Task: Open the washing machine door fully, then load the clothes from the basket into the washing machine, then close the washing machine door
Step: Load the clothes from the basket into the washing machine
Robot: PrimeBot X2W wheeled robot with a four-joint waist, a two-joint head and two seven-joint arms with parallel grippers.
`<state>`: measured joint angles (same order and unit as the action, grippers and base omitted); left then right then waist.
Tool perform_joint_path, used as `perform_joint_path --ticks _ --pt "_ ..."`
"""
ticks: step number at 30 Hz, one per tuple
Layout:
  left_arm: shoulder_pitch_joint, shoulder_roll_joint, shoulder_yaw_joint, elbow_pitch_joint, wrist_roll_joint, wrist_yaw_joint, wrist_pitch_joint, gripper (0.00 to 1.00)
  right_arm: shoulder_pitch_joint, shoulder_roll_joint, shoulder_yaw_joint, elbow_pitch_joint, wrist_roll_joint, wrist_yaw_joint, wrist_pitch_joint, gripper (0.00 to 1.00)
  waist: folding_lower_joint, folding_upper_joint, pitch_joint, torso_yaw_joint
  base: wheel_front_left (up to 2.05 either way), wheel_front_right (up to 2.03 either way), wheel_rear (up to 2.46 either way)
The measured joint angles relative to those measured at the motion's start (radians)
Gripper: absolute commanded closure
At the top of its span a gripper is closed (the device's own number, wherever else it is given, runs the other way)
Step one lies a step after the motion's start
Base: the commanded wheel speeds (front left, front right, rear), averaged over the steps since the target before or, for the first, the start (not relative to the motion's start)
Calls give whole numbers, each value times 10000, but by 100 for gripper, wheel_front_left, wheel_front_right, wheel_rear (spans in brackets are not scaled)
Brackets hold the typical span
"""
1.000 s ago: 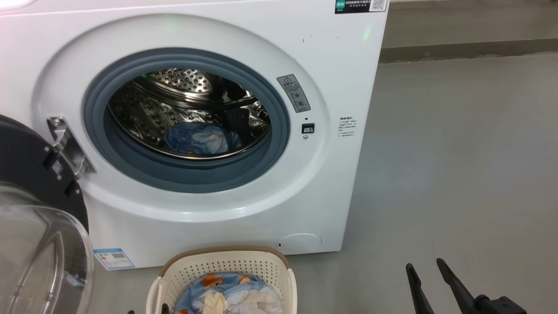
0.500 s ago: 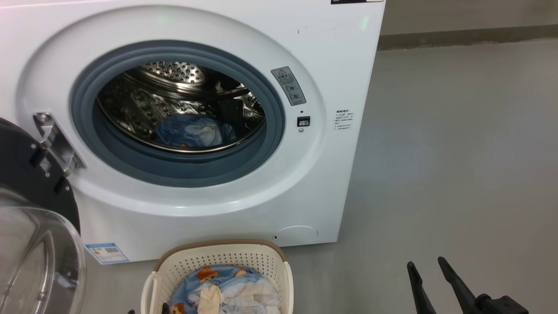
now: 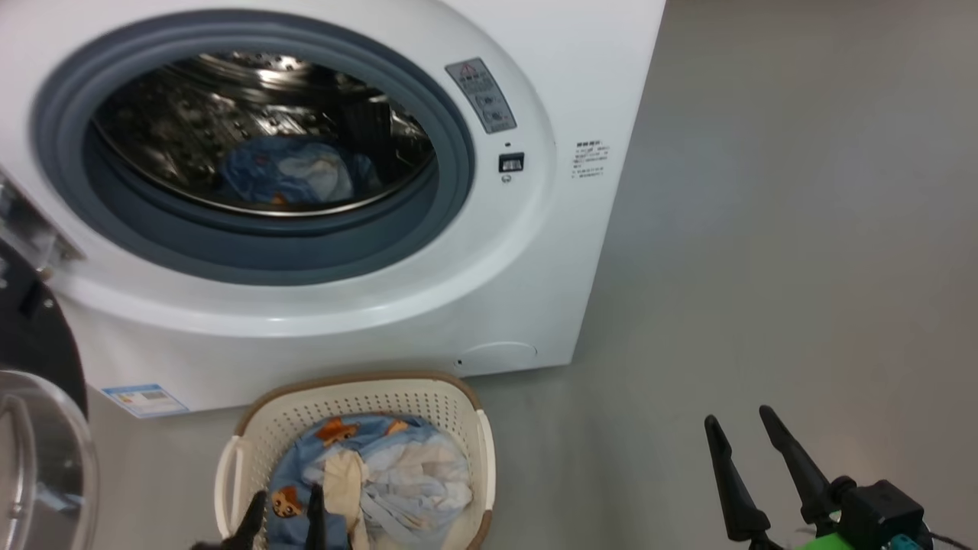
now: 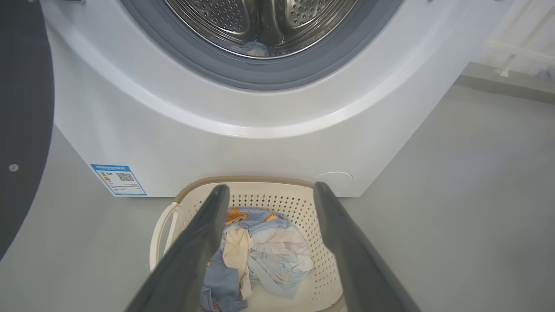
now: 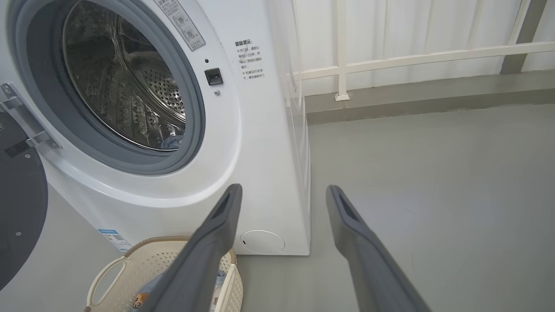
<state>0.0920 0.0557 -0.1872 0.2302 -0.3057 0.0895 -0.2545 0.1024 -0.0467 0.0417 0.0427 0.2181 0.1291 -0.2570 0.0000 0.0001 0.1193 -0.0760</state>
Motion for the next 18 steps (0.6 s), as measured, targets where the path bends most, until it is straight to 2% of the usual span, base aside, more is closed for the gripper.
perform_joint_path --ticks 9,15,18 --pt "-1815 215 -84 1411 -470 -694 1239 0 -903 0 176 -117 150 -2 0 0 0 0 1292 -459 0 0 0" --pt "-3116 391 8 2949 -899 -991 2109 0 -1471 -2 257 -251 228 -2 0 0 0 0 2207 -849 0 0 0" --pt "-3866 568 29 3831 -934 -1118 2213 0 -1691 0 267 -330 242 -2 0 0 0 0 2677 -1046 0 0 0"
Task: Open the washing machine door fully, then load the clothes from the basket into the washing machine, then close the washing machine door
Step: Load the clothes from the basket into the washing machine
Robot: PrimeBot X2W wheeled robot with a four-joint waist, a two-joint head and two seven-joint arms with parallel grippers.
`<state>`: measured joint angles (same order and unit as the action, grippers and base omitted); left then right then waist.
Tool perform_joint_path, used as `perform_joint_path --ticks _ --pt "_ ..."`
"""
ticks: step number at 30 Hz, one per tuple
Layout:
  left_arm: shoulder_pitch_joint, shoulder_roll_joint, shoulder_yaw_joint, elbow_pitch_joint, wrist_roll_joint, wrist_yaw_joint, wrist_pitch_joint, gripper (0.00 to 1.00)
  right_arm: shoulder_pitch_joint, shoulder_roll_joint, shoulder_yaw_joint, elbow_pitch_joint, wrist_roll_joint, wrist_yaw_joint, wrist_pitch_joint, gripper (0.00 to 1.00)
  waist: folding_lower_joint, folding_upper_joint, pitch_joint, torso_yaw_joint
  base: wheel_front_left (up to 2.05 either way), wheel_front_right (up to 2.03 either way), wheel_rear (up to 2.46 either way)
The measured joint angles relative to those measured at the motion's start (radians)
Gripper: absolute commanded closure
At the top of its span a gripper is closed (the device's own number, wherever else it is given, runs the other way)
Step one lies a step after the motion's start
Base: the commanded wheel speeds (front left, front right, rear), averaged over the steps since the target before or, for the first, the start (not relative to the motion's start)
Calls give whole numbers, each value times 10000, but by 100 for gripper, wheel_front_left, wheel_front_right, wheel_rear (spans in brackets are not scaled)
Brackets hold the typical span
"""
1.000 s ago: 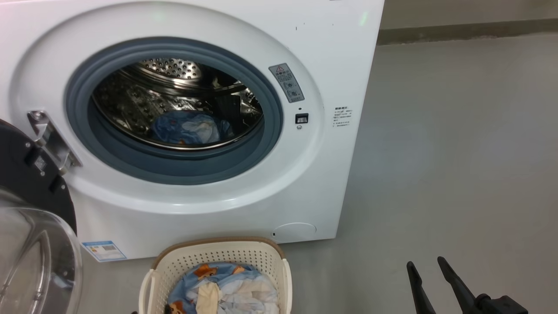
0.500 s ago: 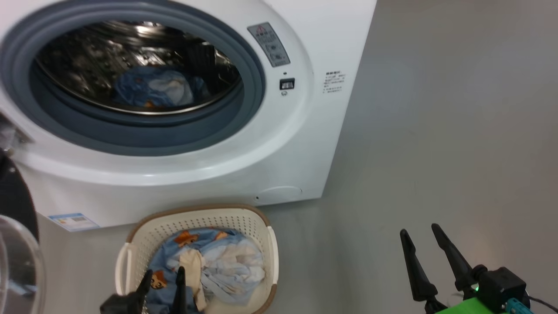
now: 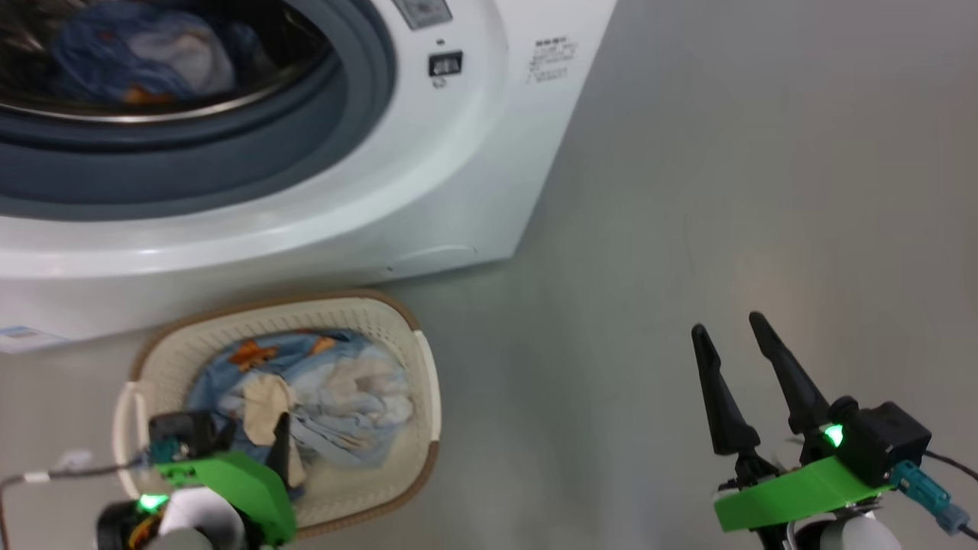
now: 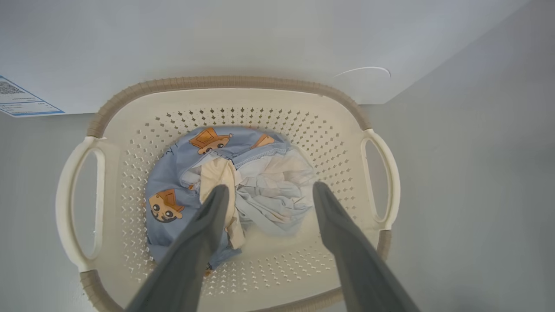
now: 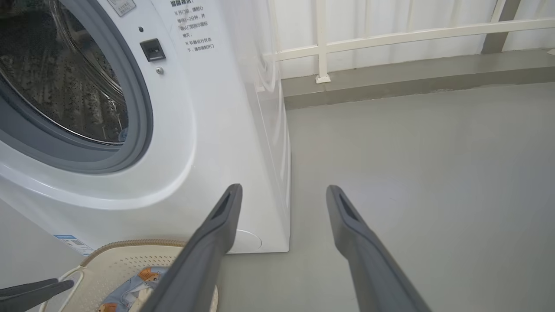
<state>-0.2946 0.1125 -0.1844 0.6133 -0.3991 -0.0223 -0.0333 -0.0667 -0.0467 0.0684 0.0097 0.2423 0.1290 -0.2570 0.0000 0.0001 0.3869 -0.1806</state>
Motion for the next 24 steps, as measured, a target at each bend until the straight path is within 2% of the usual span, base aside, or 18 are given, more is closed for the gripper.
perform_joint_path --ticks 7,13,24 --pt "-1460 619 96 2197 59 -182 240 0 -453 0 104 -207 69 0 0 0 0 0 1063 -474 0 0 0" --pt "-2678 915 136 3726 73 -188 58 0 -751 0 98 -359 71 2 0 0 0 0 1925 -815 0 0 0" --pt "-4479 928 -125 5474 207 -372 -476 0 -1236 6 52 -717 69 2 0 0 0 0 3360 -1083 0 0 0"
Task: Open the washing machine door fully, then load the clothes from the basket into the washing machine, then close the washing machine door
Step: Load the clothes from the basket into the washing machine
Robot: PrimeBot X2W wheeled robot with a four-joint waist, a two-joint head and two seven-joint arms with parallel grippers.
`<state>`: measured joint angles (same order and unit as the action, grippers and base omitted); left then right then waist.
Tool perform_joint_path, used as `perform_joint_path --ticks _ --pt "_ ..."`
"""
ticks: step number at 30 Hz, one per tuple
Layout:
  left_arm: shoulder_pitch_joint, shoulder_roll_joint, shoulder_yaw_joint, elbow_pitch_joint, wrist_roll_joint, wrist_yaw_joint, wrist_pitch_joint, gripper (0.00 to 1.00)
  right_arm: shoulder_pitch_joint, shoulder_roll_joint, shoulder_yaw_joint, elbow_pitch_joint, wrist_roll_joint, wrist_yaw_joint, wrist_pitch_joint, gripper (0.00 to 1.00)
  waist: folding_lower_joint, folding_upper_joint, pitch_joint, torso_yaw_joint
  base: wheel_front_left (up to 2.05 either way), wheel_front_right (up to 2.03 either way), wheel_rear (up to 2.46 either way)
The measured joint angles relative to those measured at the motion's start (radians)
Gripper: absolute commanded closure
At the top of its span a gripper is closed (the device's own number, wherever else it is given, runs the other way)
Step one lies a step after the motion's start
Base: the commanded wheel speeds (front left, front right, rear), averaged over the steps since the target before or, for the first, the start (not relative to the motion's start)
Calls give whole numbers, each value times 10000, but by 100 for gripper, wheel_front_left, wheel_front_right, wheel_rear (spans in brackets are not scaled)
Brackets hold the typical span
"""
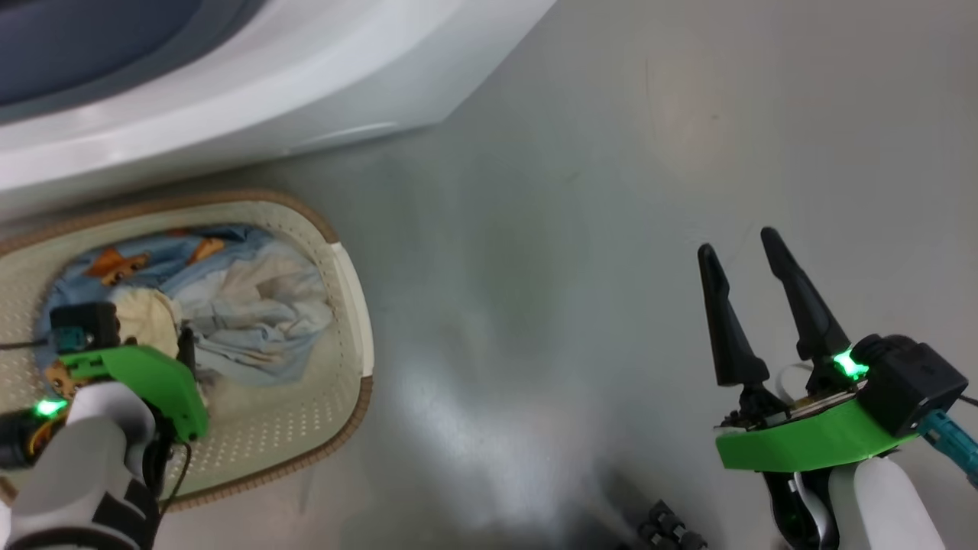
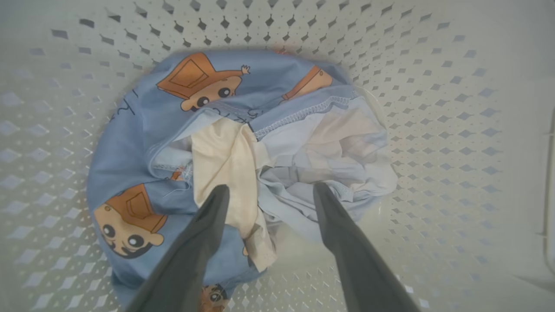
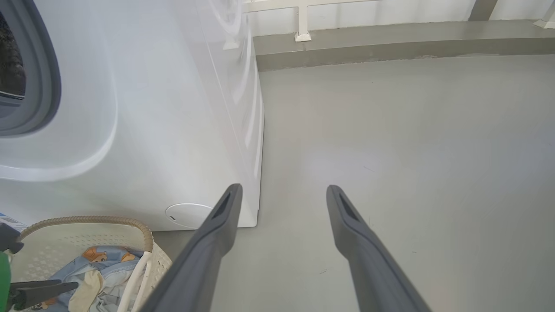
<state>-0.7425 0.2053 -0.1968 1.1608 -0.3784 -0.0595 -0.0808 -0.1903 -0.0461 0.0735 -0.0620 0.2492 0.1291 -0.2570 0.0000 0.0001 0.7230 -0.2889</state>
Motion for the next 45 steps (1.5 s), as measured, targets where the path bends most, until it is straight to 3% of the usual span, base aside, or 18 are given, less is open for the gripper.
perform_joint_path --ticks 14,29,45 --pt "-1410 67 -291 936 138 -65 -560 0 -151 8 -173 -414 2 -2 0 0 0 0 1304 46 0 0 0" --pt "-2179 268 -734 1195 437 -4 -598 0 -157 10 -56 -688 -90 0 0 0 0 0 1871 -47 0 0 0" --pt "-2676 314 -1260 1290 677 648 -186 0 -142 13 48 -951 -150 0 0 0 0 0 2334 -26 0 0 0"
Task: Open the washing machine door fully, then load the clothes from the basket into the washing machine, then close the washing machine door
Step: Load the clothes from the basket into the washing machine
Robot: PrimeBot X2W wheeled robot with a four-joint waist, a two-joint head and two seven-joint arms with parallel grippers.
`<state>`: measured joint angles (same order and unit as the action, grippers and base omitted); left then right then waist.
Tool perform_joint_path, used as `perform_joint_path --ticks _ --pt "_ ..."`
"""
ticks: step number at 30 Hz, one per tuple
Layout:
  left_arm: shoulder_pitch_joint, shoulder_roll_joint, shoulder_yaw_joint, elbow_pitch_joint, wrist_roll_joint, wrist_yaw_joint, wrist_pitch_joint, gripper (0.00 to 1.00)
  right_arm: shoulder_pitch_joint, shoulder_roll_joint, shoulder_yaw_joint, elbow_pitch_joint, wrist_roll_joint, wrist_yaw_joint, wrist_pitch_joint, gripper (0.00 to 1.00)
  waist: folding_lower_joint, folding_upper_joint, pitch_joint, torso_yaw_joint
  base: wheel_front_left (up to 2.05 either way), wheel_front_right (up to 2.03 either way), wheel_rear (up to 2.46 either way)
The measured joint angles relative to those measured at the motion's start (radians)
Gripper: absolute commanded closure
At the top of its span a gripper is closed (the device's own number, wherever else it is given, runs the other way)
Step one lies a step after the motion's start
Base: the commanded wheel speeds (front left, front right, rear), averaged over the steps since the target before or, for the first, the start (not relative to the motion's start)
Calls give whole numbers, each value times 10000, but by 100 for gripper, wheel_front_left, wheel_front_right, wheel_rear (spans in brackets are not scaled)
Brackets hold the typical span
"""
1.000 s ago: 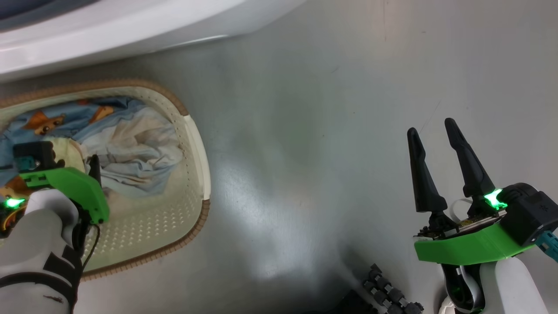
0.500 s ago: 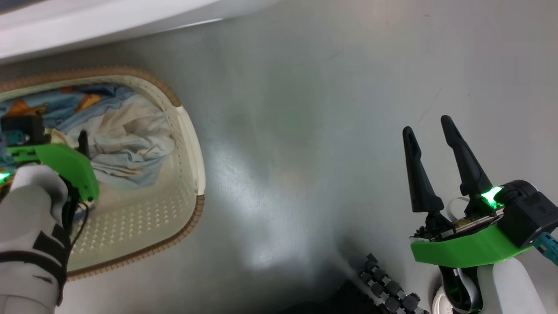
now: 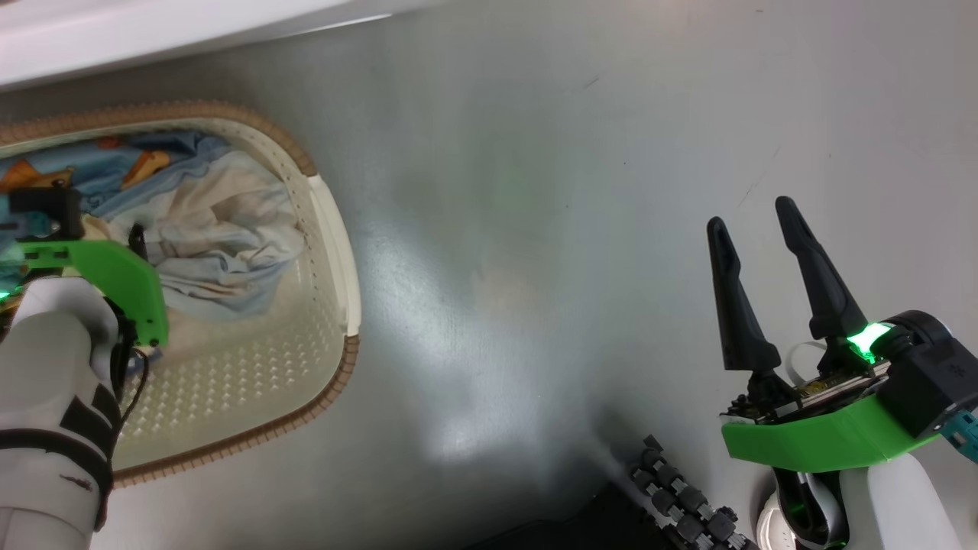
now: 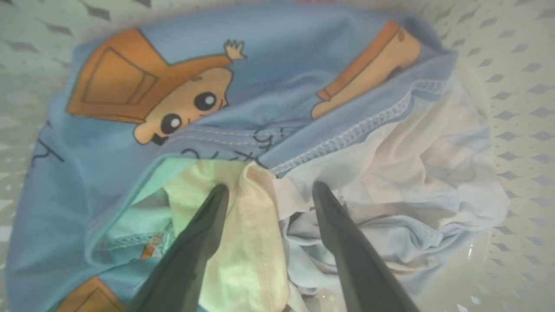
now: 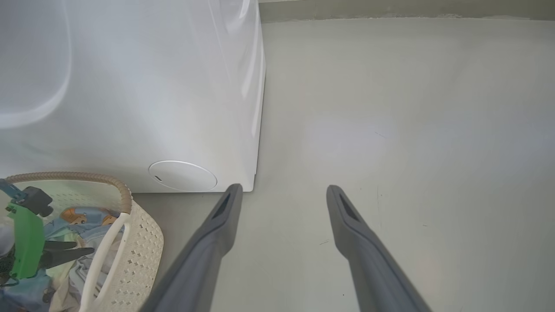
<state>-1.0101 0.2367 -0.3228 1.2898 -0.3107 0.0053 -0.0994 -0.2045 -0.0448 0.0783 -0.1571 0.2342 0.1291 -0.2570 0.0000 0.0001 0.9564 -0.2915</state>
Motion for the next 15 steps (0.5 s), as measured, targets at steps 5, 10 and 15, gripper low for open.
perform_joint_path --ticks 5,10,15 --pt "-88 -94 -284 27 169 182 219 0 32 0 -77 -228 -104 0 0 0 0 0 68 87 0 0 0" --pt "-316 -265 -437 36 282 272 290 0 77 0 -79 -370 -165 0 0 0 0 0 107 161 0 0 0" --pt "-359 -320 -568 35 320 343 278 17 235 2 -61 -447 -217 -2 0 0 0 0 99 183 0 0 0"
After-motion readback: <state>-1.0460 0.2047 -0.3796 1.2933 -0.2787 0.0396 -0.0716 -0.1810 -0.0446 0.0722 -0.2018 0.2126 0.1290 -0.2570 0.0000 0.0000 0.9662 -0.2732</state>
